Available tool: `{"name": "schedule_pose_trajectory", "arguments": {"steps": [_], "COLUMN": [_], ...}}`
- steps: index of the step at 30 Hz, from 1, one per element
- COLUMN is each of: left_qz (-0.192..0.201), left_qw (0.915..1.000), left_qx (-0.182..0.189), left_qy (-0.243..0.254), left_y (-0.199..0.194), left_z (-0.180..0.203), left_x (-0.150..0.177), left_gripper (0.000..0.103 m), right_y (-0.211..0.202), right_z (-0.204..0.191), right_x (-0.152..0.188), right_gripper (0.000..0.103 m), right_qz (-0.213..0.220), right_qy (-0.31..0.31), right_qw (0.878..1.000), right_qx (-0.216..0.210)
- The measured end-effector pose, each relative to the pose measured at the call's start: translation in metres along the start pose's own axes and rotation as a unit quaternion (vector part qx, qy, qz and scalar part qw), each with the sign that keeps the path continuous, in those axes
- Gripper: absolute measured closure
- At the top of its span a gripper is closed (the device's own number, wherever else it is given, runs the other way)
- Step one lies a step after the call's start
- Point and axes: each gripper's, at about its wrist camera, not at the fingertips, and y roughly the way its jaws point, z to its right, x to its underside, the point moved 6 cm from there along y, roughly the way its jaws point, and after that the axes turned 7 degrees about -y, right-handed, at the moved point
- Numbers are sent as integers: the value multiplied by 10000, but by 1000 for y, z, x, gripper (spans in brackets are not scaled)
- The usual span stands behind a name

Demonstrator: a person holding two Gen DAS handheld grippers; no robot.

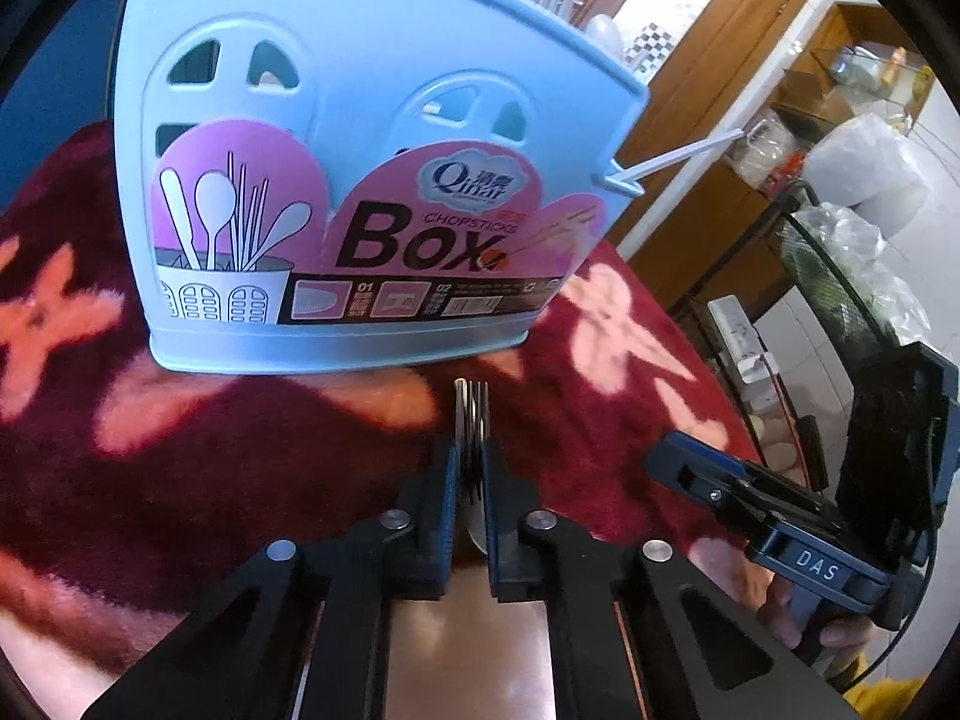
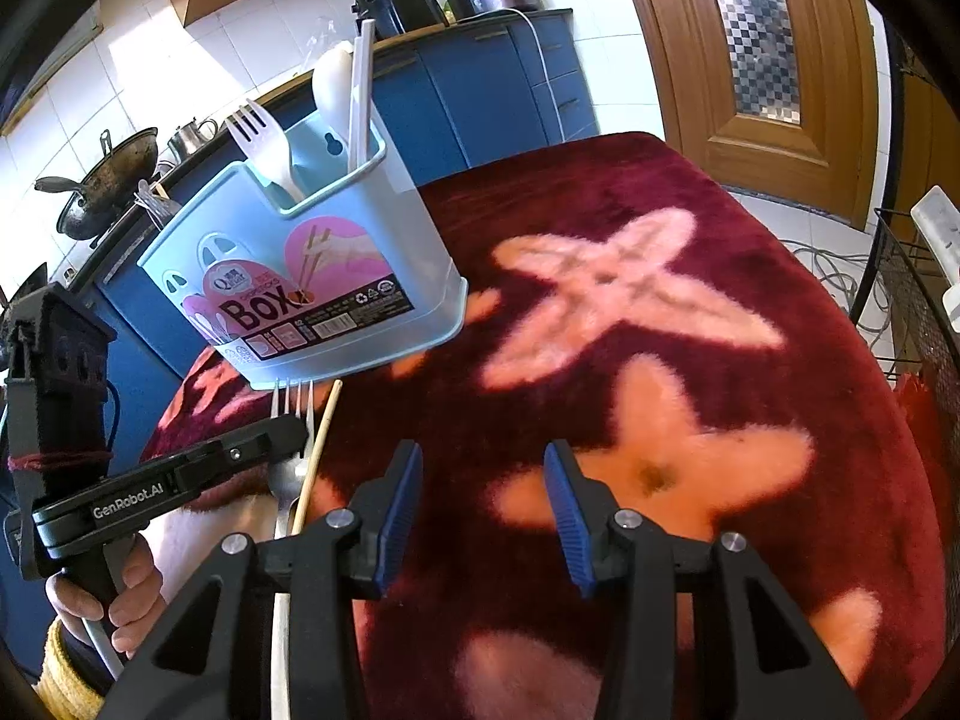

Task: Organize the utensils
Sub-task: 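Grasp a silver fork with the left tool while the right tool grasps a white chopstick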

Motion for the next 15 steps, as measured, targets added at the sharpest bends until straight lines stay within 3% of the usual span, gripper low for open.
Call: {"name": "schedule_pose_trajectory", "arguments": {"steps": [4, 15], "left_qz": [93, 820], "left_qw": [9998, 9953], "left_qx": [-148, -506], "left_qy": [14, 67], "left_y": [-5, -60], "left_z": [0, -10], "left_x": [1, -4], "left_gripper": [100, 101], "right_y": [-1, -6], "right_z": [-2, -26], "right_x": [0, -3], "right_gripper": [57, 57], "right_qz": [-1, -15], "right_qy": [11, -229], "right_qw": [10000, 9996], "right_qx": [-15, -147]}}
